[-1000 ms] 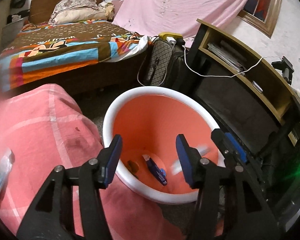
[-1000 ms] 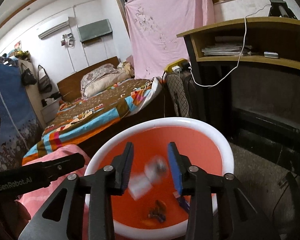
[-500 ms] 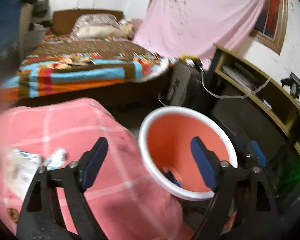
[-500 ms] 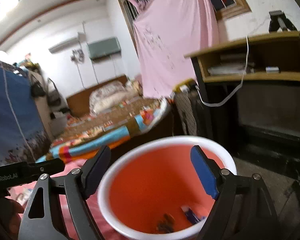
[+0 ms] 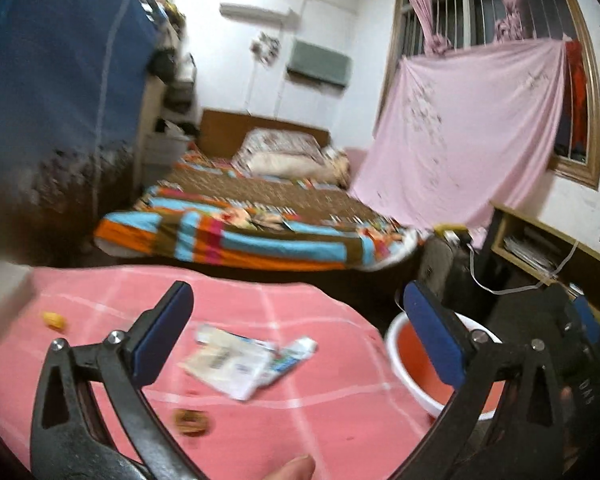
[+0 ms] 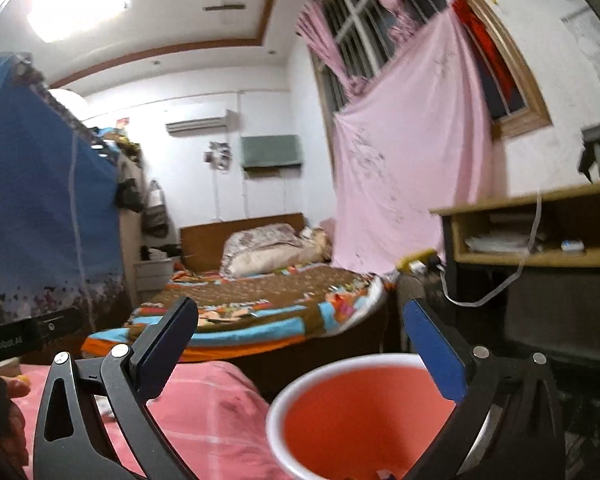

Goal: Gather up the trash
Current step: 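Move both tools back over the table toward the remaining trash, then lower the left gripper onto the second yellow cap and close it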

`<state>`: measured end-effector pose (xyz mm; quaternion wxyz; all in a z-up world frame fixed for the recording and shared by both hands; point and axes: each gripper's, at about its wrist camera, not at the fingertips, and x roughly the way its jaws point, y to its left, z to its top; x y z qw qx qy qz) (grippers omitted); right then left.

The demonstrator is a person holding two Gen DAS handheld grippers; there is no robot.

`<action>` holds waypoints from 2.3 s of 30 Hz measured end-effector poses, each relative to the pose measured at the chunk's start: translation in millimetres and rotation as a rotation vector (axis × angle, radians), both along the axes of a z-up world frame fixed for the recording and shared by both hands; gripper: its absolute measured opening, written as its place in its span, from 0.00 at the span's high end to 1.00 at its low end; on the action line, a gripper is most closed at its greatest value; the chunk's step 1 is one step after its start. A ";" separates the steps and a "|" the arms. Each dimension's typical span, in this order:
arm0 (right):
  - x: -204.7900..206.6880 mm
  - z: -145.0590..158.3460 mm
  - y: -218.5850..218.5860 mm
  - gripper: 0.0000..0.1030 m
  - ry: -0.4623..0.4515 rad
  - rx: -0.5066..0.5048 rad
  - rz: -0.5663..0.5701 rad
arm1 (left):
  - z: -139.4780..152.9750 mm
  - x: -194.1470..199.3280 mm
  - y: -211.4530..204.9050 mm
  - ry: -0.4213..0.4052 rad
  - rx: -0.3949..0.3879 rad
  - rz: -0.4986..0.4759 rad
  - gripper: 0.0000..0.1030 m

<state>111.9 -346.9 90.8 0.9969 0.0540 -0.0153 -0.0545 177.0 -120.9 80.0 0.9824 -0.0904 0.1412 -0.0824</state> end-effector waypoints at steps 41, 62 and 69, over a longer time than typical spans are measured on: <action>50.2 -8.1 154.3 0.00 0.153 -0.146 0.378 | -18.7 -53.5 147.0 -0.159 0.165 0.275 0.15; 144.7 -63.8 185.5 0.00 0.704 -0.131 0.438 | -60.5 55.7 178.7 0.334 0.059 0.230 0.21; 157.3 -78.5 195.7 0.00 0.821 -0.158 0.483 | -80.0 77.8 185.2 0.494 0.015 0.203 0.39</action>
